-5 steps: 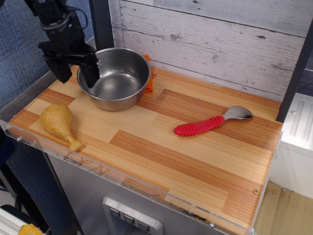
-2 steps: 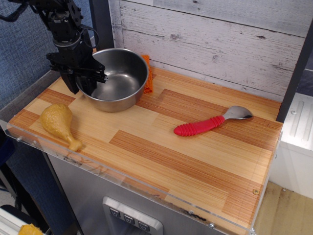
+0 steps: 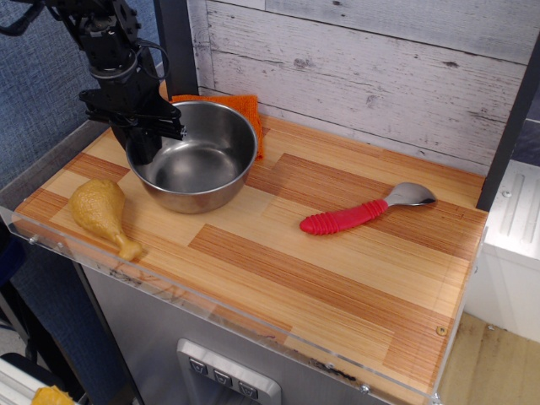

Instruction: Hold the steel pan from top left side of the table to right edge of the table.

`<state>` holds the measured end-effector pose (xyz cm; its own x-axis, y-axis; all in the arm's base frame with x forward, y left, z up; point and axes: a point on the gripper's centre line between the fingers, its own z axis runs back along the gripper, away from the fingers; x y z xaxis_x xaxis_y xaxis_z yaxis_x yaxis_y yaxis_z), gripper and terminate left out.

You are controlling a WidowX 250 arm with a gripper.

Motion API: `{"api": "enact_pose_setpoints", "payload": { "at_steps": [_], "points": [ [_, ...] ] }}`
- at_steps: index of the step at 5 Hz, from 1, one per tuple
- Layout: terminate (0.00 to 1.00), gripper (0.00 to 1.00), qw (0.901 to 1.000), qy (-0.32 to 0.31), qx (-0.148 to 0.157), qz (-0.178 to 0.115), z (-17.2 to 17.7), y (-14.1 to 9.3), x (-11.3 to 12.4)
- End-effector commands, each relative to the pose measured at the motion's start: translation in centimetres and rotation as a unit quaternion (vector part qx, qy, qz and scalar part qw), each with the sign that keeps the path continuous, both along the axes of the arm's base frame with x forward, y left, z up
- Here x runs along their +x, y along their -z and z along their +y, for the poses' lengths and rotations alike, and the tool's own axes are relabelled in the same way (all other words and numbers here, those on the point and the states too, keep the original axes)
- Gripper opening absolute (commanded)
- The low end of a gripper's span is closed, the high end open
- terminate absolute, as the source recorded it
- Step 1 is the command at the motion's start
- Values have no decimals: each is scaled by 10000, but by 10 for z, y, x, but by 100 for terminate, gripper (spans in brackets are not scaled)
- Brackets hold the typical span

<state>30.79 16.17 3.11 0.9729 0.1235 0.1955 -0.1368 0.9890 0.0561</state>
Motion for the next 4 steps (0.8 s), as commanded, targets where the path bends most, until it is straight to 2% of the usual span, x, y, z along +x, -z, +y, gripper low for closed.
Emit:
{"api": "enact_pose_setpoints", "payload": {
  "at_steps": [1,2,3,4],
  "points": [
    [0,0,9993,270,-82,-261,7,-37,5],
    [0,0,9983,441,-161,-354,11,-61,8],
    [0,0,9962,635,-174,-572,9,-91,10],
    [0,0,9920,1027,-281,-679,-14,-111,9]
  ]
}}
